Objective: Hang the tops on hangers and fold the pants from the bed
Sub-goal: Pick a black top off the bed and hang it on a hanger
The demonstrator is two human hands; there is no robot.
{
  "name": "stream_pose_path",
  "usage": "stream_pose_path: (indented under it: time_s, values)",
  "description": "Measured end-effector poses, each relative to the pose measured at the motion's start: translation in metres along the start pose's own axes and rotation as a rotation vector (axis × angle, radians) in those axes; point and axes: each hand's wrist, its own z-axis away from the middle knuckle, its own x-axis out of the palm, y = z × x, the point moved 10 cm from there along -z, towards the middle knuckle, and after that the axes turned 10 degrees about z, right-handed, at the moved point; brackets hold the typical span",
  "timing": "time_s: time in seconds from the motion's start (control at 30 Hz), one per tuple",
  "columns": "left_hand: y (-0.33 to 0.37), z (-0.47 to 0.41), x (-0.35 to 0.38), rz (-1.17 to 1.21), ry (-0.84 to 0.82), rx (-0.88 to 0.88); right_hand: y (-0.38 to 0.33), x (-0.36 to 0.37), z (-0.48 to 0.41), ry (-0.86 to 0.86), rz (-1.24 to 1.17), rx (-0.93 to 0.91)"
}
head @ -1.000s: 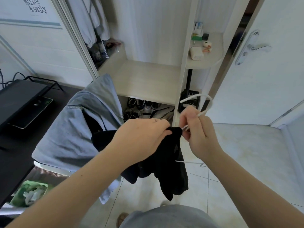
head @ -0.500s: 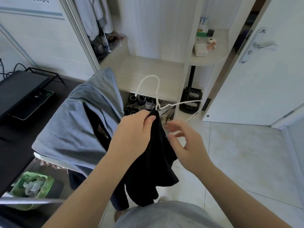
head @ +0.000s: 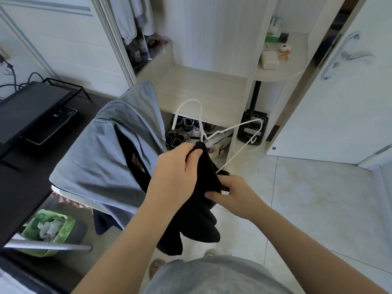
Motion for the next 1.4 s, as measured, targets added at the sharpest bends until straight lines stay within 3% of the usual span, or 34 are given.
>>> stream_pose_path:
  time_s: [0.13, 0.27, 0.37, 0.6, 0.77, 0.93, 1.1, 1.4]
  values:
    - [-0.013, -0.002, -0.011, 0.022, -0.046, -0.03, 0.05, 0.012, -0.001, -0.083, 0.444, 0.098]
    - [-0.029, -0.004, -0.023, 0.068, -0.154, -0.075, 0.086, 0.007, 0.0, -0.13, 0.666, 0.121]
    - [-0.04, 0.002, -0.018, 0.056, -0.29, -0.105, 0.099, -0.01, -0.002, -0.06, 0.711, 0.149]
    - [-0.073, 0.019, -0.017, 0.074, -0.436, -0.218, 0.09, -0.052, 0.0, 0.187, 0.671, 0.083]
    - [-0.085, 0.028, 0.001, -0.023, -0.54, -0.281, 0.036, -0.073, -0.001, 0.214, 0.36, -0.119]
    - [-0.054, 0.021, 0.035, -0.065, -0.544, -0.149, -0.055, -0.05, 0.002, 0.111, 0.106, -0.284]
    - [-0.038, 0.013, 0.024, 0.0, -0.43, -0.043, -0.065, -0.06, 0.002, 0.167, -0.004, -0.23]
    - [-0.07, 0.004, -0.042, 0.114, -0.173, -0.119, -0.015, -0.084, 0.003, 0.085, 0.016, -0.024]
